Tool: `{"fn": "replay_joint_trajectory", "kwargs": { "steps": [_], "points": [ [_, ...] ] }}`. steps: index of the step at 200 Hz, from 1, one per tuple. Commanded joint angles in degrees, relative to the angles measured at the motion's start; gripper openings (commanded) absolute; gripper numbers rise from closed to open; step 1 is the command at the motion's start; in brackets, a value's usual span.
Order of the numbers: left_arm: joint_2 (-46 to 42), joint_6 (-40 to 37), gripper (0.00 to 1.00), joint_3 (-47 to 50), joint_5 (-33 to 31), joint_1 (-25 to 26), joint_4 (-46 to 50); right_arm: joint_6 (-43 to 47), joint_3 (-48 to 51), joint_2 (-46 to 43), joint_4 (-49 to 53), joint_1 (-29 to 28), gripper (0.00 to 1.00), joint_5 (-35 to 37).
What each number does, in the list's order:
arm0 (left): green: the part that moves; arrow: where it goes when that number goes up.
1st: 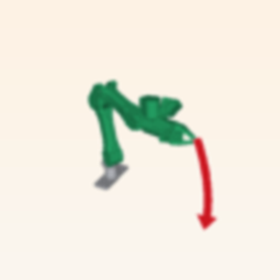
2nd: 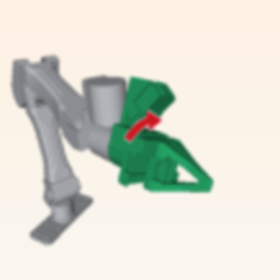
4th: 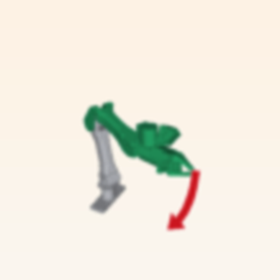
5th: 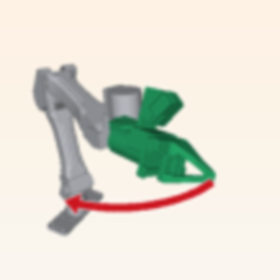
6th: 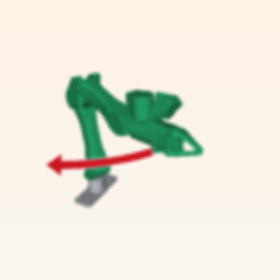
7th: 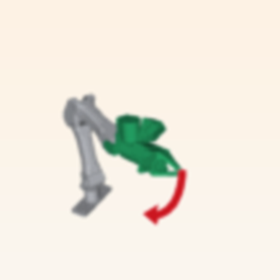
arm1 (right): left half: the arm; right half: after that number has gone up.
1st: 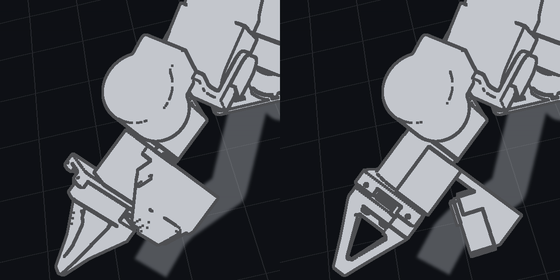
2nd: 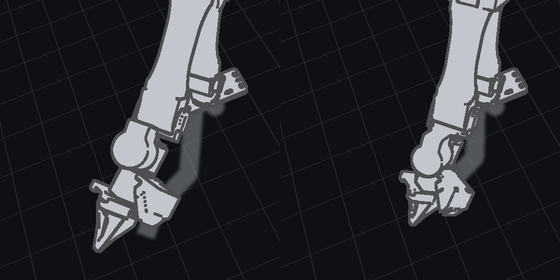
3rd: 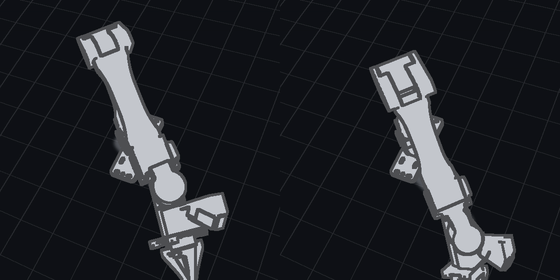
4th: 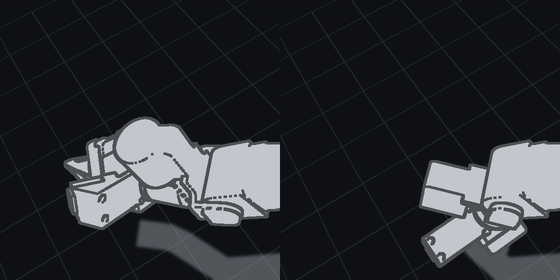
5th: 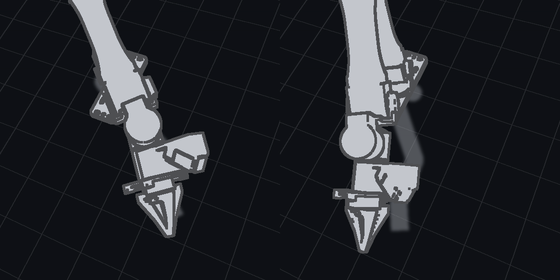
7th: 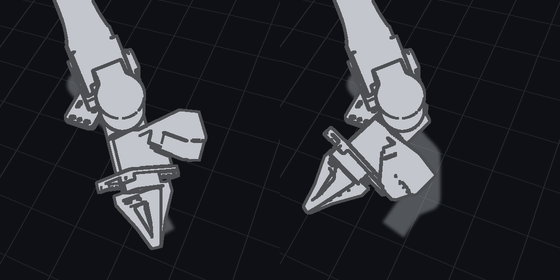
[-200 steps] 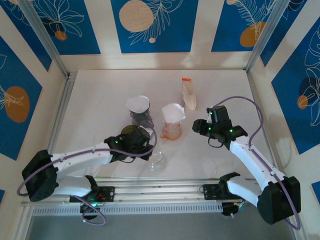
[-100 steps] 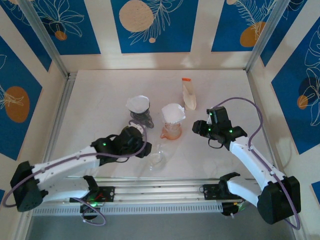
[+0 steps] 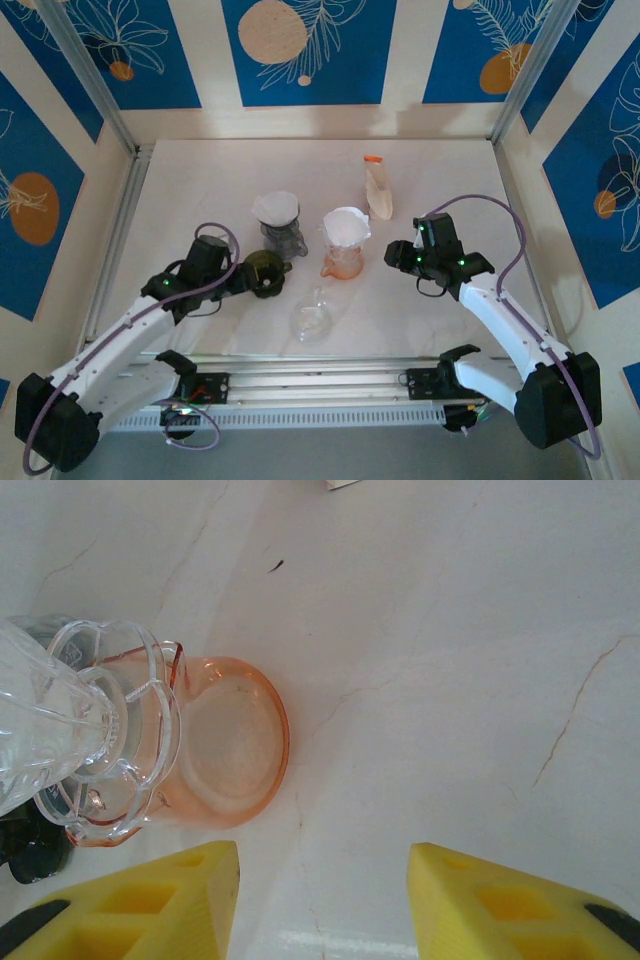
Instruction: Place the coffee filter in the dripper
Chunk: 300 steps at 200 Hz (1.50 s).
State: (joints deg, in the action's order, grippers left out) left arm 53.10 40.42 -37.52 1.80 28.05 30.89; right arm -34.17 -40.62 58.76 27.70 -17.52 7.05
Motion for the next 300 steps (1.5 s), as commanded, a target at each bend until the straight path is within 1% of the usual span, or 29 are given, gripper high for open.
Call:
{"fn": "replay_joint_trajectory", "kwargs": {
  "steps": [1, 45, 58, 78, 131, 148, 178, 208, 233, 251, 262, 274, 300],
  "points": [
    [2.2, -0.2, 0.44, 1.6, 3.5, -2.4, -1.4, 0.4, 0.4, -0.9, 0.4, 0.4, 0.49, -1.2],
    [7.6, -0.9, 0.45, 2.7, 2.3, -3.1, -6.6, 0.4, 0.2, -0.8, 0.3, 0.5, 0.49, -1.5],
    [8.9, -0.9, 0.43, 3.1, 2.2, -3.7, -7.8, 0.5, 0.1, -0.8, 0.4, 0.6, 0.49, -1.5],
    [9.8, -0.7, 0.35, 3.6, 2.3, -4.0, -9.3, 0.7, 0.1, -0.8, 0.5, 0.6, 0.49, -1.4],
    [9.8, -1.2, 0.06, 3.8, 2.8, -4.1, -9.4, 0.5, 0.2, -0.5, 0.2, 0.9, 0.49, -1.4],
    [8.7, -1.8, 0.00, 3.5, 2.7, -4.1, -8.4, 0.5, 0.2, -0.6, 0.1, 0.9, 0.49, -1.6],
    [5.3, -3.3, 0.00, 0.1, 2.9, -4.1, -4.1, 0.5, 0.1, -0.6, 0.3, 1.0, 0.49, -1.5],
    [0.7, -5.2, 0.00, -7.0, 4.8, -4.1, 3.1, 0.5, 0.1, -0.7, 0.3, 1.0, 0.49, -1.3],
    [-0.7, -7.1, 0.00, -13.2, 8.7, -4.1, 9.7, 0.4, 0.3, -0.6, 0.1, 1.0, 0.49, -1.3],
    [-0.3, -7.4, 0.00, -16.6, 14.0, -3.8, 12.7, 0.2, 0.4, -0.6, -0.2, 0.9, 0.49, -1.2],
    [0.5, -7.4, 0.00, -18.3, 16.9, -2.8, 14.3, 0.2, 0.3, -0.6, -0.2, 1.0, 0.49, -1.2],
    [1.8, -7.6, 0.00, -20.2, 18.3, 0.0, 15.4, 0.1, 0.3, -0.6, -0.3, 1.1, 0.49, -1.2],
    [5.3, -7.5, 0.00, -23.3, 16.1, 9.7, 16.7, -0.1, 0.4, -0.5, -0.3, 1.0, 0.49, -1.3]
  ]
}}
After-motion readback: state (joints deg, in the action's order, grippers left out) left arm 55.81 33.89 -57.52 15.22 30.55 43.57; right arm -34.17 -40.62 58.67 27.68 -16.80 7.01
